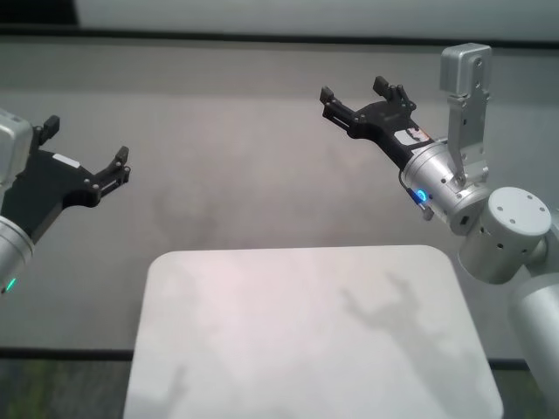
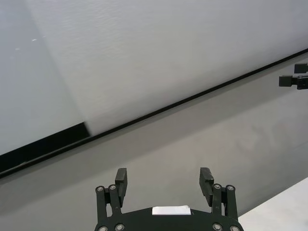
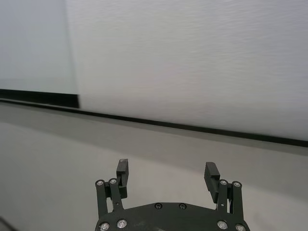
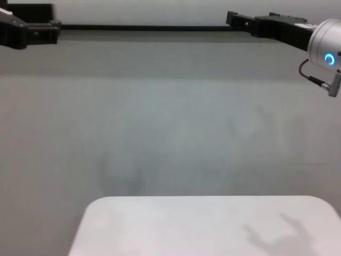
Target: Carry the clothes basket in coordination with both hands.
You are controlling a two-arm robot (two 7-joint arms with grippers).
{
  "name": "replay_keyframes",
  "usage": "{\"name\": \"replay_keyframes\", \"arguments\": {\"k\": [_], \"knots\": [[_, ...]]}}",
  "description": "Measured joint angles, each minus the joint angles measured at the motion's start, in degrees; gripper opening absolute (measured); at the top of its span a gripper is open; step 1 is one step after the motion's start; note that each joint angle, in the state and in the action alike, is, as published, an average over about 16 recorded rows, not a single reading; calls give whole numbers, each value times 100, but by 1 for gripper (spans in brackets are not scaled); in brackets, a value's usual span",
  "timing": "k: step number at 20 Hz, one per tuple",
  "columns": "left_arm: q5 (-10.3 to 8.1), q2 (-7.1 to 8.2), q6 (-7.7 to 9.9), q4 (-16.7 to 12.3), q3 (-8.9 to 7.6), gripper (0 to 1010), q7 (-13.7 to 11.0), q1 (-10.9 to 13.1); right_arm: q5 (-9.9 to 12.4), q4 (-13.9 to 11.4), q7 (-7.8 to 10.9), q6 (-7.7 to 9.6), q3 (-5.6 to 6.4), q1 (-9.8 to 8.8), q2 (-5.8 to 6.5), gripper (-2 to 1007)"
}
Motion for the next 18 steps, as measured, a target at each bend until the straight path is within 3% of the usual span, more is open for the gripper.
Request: {"name": "replay_keyframes", "arguments": {"k": [18], "knots": [[0, 0, 0, 0, 0, 999, 0, 0, 0, 0, 0, 0, 0, 0, 0, 1003]]}}
